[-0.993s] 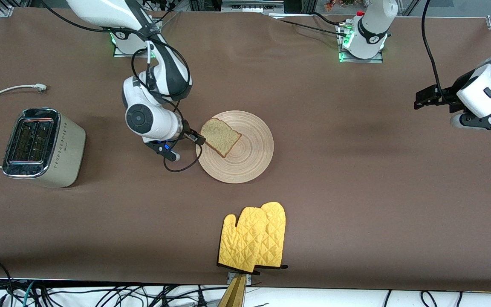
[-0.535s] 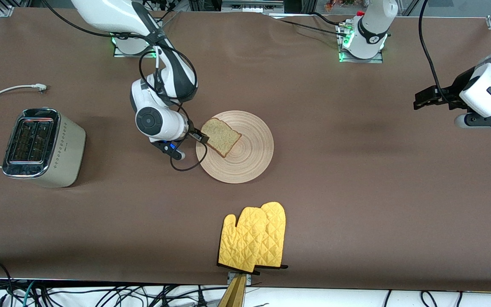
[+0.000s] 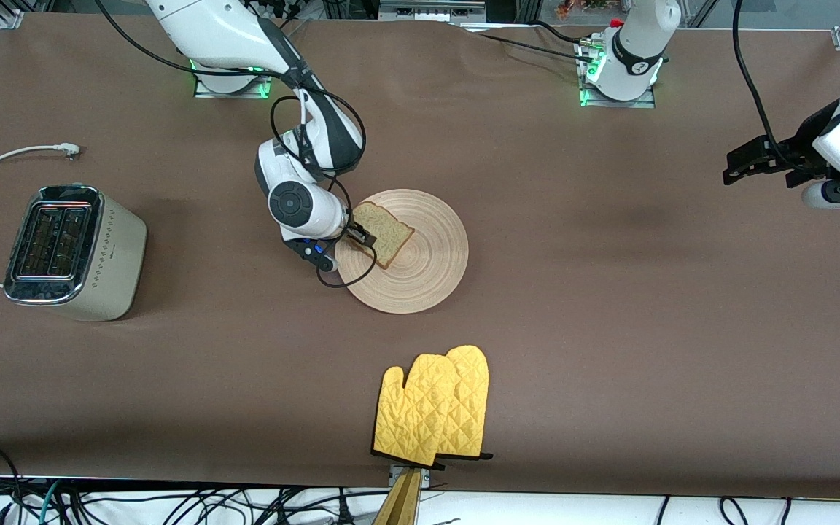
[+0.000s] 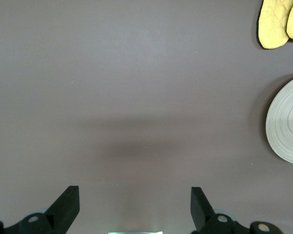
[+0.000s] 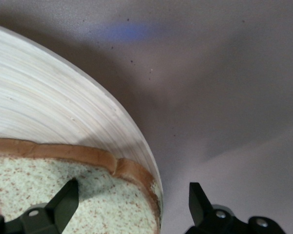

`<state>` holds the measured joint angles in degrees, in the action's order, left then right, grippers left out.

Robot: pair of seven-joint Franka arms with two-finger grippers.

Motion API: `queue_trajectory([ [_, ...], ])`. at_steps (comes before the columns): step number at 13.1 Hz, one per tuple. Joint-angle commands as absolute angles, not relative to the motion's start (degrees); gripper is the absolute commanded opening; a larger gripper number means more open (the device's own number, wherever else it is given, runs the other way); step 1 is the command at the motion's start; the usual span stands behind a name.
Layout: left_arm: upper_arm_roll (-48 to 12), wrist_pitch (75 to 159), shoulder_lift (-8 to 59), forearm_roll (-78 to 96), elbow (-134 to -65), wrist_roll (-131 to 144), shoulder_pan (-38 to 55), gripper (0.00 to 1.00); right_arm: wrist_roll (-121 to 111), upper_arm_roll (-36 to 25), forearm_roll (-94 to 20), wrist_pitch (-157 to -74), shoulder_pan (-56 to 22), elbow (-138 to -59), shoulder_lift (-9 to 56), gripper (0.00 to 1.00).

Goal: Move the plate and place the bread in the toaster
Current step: 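Lower the right gripper onto the bread slice and grasp it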

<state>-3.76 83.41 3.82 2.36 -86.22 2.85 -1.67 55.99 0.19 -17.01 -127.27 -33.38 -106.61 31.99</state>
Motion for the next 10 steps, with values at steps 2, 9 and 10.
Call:
queue_trajectory([
  [2,-3.96,83.23,4.30,2.20,-84.02,1.41,-2.64,1.00,56.51,-0.18,-17.75,-127.27,-34.27,-107.14,31.20,1.00],
  [9,-4.04,84.73,5.45,2.02,-84.02,1.58,-2.55,1.00,56.77,-0.26,-17.49,-125.78,-34.54,-106.18,30.59,1.00],
  [10,-4.13,84.73,5.54,1.85,-84.02,1.58,-2.46,1.00,57.65,-0.26,-17.40,-125.16,-34.54,-105.91,30.50,1.00],
])
